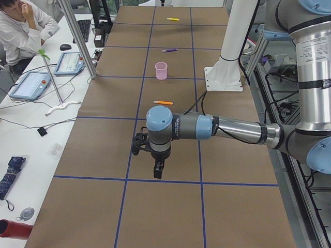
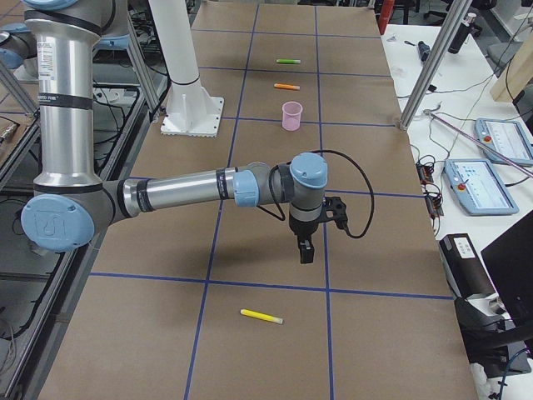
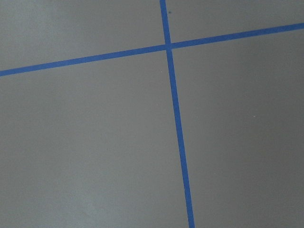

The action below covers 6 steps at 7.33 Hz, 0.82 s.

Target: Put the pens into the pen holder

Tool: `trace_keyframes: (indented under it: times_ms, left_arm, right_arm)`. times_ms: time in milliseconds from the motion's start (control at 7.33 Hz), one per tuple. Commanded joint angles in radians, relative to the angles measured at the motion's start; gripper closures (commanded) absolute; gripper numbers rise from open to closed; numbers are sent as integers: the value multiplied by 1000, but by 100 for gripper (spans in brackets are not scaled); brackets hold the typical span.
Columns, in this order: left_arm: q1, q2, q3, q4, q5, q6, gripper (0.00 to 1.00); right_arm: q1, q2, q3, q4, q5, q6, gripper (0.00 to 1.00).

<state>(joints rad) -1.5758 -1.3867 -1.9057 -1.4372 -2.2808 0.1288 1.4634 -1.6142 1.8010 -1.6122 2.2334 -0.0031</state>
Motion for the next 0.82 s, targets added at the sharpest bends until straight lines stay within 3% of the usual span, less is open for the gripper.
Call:
trace_keyframes:
  times_ms: [0, 273, 545, 682]
  left_arm:
    - [0, -1, -6, 0, 6, -1, 0]
    - [0, -2, -12, 1, 7, -1, 0]
    - [-1, -35, -22, -24, 4, -14, 0]
    - [-3, -53, -32, -82, 6, -11, 0]
  right_arm:
    - [0, 2, 6, 0, 0, 2, 0]
    - [0, 3, 76, 0, -1, -2, 0]
    - [2, 49, 89, 27, -1, 6, 0]
    - [2, 51, 78, 137, -7, 17, 0]
